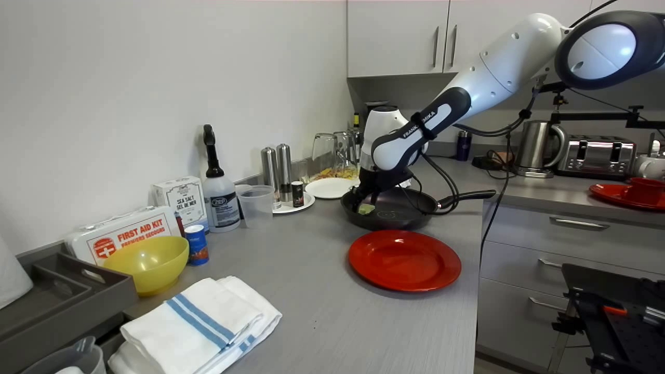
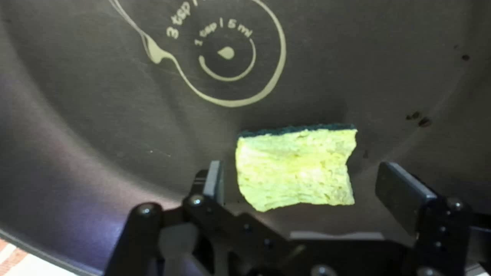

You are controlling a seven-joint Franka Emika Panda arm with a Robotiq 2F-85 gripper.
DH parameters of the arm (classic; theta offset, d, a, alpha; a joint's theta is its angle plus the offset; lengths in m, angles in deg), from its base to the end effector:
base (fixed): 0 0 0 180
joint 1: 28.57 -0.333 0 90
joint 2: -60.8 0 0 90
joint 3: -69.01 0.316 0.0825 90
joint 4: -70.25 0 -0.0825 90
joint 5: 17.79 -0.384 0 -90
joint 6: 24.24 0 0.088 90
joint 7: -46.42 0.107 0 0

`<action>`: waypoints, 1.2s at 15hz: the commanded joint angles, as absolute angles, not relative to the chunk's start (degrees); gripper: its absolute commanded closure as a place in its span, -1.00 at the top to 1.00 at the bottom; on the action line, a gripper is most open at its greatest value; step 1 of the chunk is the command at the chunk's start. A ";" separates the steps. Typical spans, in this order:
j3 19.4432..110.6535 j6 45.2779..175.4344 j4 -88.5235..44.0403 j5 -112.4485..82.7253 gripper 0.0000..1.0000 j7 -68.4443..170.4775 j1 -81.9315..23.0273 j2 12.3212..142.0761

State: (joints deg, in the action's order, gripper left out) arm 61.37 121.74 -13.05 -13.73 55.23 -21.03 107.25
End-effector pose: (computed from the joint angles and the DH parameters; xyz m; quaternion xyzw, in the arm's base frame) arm 0.7281 -0.1745 0.2344 0.9754 -0.1526 0.1393 0.0764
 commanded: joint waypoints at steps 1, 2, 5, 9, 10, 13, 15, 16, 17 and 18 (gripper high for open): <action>62.23 119.31 -11.23 -15.45 1.00 53.10 -20.33 107.95; 62.23 119.03 -11.10 -15.48 1.00 53.09 -20.28 108.05; 62.05 118.61 -10.74 -15.43 0.69 53.36 -20.29 108.39; 62.00 118.30 -10.25 -15.52 0.10 53.63 -20.20 108.76; 61.98 118.18 -10.06 -15.54 -0.04 53.72 -20.20 108.85; 61.93 117.81 -9.48 -15.53 -0.20 53.85 -20.23 109.06; 61.86 117.65 -9.23 -15.49 -0.21 53.93 -20.25 109.23; 61.75 117.53 -9.11 -15.43 -0.21 54.04 -20.29 109.35; 61.69 117.37 -8.95 -15.39 -0.21 54.10 -20.29 109.50; 61.48 117.14 -8.72 -15.27 -0.21 54.37 -20.39 109.76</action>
State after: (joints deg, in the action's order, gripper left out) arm 61.55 118.81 -11.56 -13.99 54.93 -20.55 107.72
